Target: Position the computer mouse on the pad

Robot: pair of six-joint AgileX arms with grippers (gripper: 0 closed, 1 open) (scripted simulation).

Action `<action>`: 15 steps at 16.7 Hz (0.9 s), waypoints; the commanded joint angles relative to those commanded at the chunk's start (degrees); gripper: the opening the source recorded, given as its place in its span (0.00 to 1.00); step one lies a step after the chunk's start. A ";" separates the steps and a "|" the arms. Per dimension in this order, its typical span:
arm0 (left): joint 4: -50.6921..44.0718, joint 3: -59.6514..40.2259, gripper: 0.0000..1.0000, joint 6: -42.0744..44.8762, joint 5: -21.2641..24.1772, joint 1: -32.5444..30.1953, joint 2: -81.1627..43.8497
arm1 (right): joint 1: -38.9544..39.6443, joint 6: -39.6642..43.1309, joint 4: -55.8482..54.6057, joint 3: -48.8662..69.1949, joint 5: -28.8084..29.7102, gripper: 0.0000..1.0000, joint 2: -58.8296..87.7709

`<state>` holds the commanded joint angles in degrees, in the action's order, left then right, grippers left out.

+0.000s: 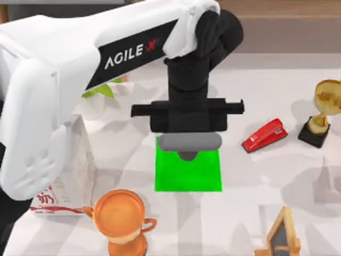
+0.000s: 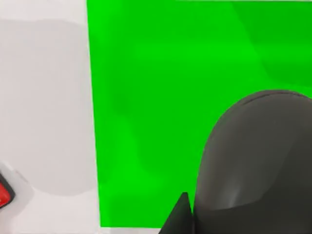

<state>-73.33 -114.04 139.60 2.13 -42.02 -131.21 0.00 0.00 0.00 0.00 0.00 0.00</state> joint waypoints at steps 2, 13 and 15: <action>0.00 0.00 0.00 0.00 0.00 0.00 0.00 | 0.00 0.00 0.00 0.00 0.00 1.00 0.00; 4.42 2.15 0.00 4.28 0.89 8.53 0.04 | 0.00 0.00 0.00 0.00 0.00 1.00 0.00; 5.67 3.00 0.00 4.31 1.02 8.63 -0.01 | 0.00 0.00 0.00 0.00 0.00 1.00 0.00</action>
<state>-67.66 -111.03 143.91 3.15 -33.39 -131.23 0.00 0.00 0.00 0.00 0.00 0.00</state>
